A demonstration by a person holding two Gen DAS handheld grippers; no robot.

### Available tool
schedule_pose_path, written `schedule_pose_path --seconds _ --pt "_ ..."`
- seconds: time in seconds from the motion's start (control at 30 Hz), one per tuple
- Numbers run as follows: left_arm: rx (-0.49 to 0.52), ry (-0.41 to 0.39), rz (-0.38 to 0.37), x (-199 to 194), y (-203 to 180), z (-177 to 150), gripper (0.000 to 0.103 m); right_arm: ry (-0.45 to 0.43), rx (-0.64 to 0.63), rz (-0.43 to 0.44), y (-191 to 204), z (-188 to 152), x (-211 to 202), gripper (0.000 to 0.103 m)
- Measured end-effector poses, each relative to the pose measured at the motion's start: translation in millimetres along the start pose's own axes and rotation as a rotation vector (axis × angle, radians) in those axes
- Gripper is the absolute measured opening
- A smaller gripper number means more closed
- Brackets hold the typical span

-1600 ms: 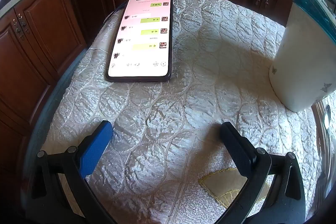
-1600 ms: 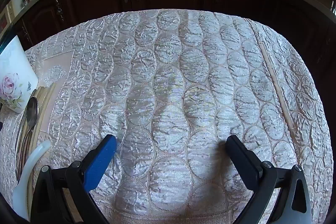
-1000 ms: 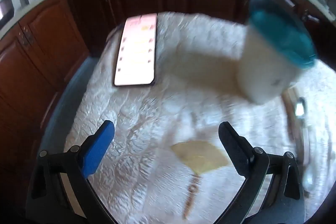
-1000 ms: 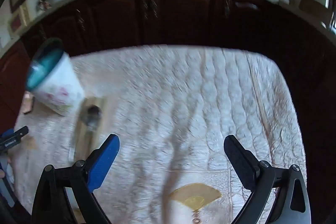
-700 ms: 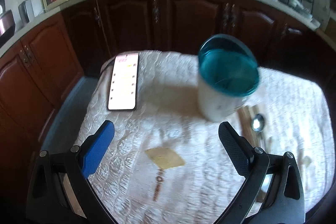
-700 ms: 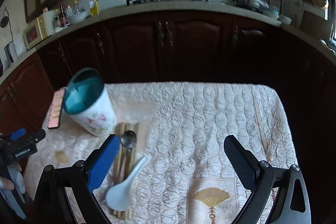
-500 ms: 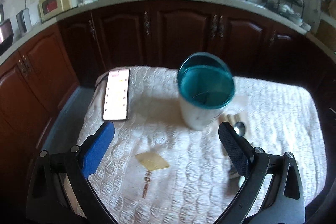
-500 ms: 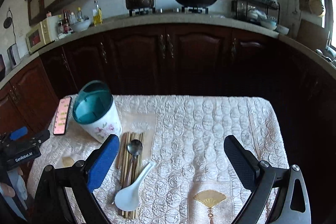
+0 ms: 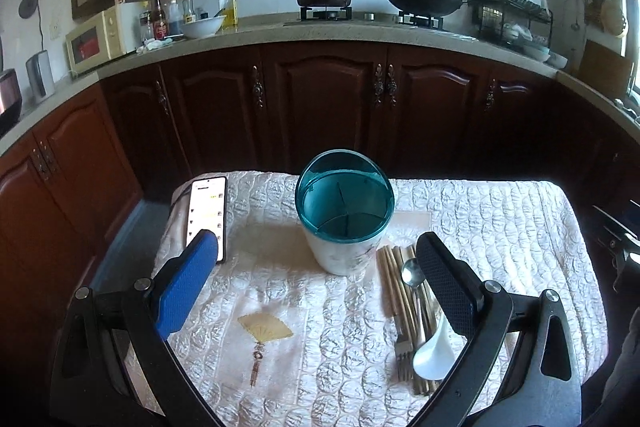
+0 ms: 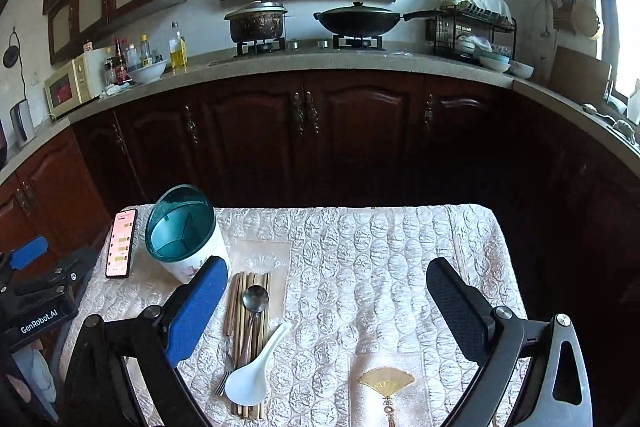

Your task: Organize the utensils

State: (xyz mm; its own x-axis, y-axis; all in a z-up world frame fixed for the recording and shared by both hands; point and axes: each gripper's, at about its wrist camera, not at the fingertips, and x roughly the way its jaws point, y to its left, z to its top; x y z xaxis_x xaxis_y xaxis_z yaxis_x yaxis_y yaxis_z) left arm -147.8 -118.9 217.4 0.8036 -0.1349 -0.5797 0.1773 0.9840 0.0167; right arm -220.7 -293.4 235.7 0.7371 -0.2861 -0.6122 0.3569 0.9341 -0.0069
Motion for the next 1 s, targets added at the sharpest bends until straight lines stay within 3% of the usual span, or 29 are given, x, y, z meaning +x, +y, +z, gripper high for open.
schedule_pose_path --seconds 1.0 --pt "-0.032 -0.029 -0.033 -9 0 8 0.100 -0.022 -0.016 -0.016 10 3 -5 0.100"
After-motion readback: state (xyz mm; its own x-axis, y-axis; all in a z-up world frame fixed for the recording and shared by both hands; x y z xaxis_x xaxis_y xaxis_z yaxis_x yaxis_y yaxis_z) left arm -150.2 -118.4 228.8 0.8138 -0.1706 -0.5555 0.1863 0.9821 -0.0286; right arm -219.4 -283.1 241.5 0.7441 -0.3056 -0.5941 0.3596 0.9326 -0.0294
